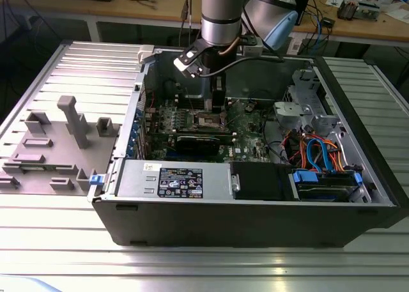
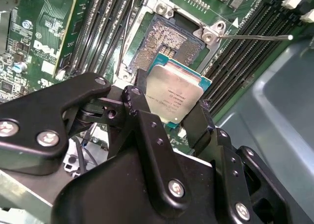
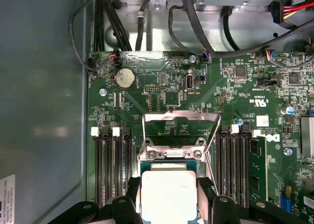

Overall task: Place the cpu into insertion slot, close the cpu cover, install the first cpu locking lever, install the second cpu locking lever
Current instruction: 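Place the cpu into insertion slot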

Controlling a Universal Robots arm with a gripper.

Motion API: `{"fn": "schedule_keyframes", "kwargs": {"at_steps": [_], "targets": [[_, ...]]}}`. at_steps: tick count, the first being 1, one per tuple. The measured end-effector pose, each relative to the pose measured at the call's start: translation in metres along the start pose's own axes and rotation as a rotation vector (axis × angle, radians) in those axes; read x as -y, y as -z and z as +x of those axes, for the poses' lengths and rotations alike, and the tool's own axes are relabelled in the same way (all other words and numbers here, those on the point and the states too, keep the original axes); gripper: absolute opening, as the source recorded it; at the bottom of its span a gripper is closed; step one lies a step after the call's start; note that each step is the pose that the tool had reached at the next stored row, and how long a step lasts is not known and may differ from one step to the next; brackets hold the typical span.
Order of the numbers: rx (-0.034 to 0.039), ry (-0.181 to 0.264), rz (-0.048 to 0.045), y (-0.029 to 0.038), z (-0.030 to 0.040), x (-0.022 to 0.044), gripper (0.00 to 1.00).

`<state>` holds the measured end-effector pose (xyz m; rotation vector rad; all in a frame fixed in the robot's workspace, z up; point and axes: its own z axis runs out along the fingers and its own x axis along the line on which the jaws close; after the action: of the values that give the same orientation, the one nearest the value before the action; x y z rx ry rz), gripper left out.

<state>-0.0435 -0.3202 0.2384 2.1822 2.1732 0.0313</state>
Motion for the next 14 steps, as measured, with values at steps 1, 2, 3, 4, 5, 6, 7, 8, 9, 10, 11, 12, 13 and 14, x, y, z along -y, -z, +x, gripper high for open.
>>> {"fn": "schedule_keyframes", "kwargs": {"at_steps": [1,2,3,4,5,6,7,8,9,10,11,12,13,14], "targets": [[0.0000,0.002,-0.0014,-0.0008,0.0000,0.0003,0.54],[0.0000,0.003,-0.0030,-0.0014,-0.0002,0.0006,0.54],[0.0000,0.003,-0.0035,-0.0016,-0.0003,0.0010,0.54],[-0.0002,0.004,-0.0043,-0.0018,-0.0005,0.0011,0.54],[-0.0002,0.004,-0.0044,-0.0019,-0.0006,0.0012,0.54],[-0.0002,0.004,-0.0045,-0.0022,-0.0007,0.0013,0.54],[-0.0001,0.004,-0.0043,-0.0025,-0.0009,0.0016,0.54],[-0.0001,0.004,-0.0044,-0.0030,-0.0013,0.0018,0.54],[-0.0003,0.004,-0.0046,-0.0038,-0.0016,0.0021,0.54],[-0.0003,0.006,-0.0046,-0.0046,-0.0017,0.0028,0.54],[-0.0007,0.012,-0.0047,-0.0066,-0.0017,0.0059,0.54],[-0.0007,0.014,-0.0047,-0.0080,-0.0017,0.0087,0.54],[-0.0008,0.014,-0.0048,-0.0096,-0.0017,0.0102,0.54],[-0.0007,0.014,-0.0048,-0.0112,-0.0017,0.0106,0.54]]}}
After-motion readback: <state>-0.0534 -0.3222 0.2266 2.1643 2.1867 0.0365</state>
